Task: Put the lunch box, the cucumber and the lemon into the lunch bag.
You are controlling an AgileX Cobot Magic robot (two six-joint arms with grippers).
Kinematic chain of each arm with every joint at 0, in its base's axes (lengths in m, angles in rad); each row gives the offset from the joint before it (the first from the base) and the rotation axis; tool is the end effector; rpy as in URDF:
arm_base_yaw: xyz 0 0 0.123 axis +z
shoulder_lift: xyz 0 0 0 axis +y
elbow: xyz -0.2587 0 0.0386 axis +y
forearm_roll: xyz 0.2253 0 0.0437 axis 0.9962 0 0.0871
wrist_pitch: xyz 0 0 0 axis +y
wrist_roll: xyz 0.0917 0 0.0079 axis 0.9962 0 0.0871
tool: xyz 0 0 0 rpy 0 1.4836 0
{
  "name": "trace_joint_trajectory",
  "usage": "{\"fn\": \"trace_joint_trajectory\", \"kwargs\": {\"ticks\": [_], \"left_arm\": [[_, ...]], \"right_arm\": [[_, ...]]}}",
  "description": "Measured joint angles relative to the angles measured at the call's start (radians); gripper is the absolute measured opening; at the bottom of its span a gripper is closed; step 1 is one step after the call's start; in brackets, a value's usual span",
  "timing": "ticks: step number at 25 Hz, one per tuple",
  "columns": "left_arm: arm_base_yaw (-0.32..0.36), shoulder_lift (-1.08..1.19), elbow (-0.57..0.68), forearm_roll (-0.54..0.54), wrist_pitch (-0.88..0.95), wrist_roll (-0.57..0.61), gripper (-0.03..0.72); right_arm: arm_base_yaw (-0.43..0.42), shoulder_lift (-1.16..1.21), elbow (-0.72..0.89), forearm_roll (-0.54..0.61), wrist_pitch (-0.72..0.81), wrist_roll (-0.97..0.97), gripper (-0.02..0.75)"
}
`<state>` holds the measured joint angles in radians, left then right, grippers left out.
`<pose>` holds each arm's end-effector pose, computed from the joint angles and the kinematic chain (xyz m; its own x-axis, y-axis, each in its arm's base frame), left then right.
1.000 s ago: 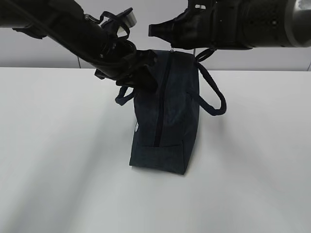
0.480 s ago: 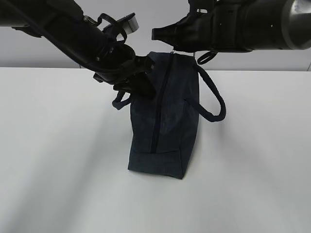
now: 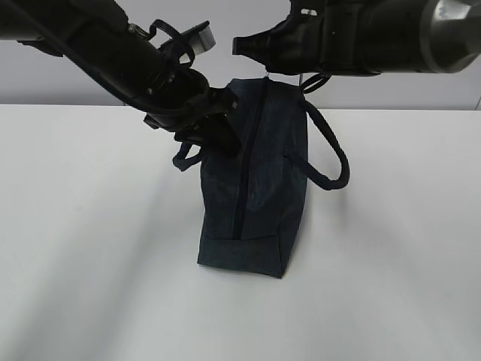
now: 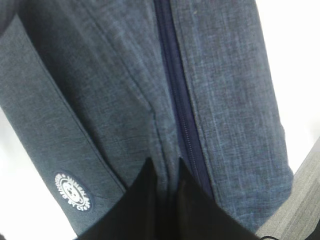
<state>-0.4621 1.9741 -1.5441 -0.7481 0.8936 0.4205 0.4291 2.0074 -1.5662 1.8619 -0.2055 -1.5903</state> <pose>0.3332 -0.2205 0.2227 -0.8495 0.3227 -0.4173 0.5137 0.6861 -0.5152 0.4161 0.1707 0.2481 -0.4188 0.1038 -0.9021 -0.1357 0.9751 0.1753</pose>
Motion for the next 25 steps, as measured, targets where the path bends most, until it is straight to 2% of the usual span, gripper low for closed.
{"fn": "trace_joint_trajectory", "kwargs": {"ticks": [25], "left_arm": [[-0.030, 0.000, -0.003, 0.040, 0.006, 0.002, 0.002]], "right_arm": [[-0.082, 0.112, -0.062, 0.000, 0.066, 0.000, 0.000]]}}
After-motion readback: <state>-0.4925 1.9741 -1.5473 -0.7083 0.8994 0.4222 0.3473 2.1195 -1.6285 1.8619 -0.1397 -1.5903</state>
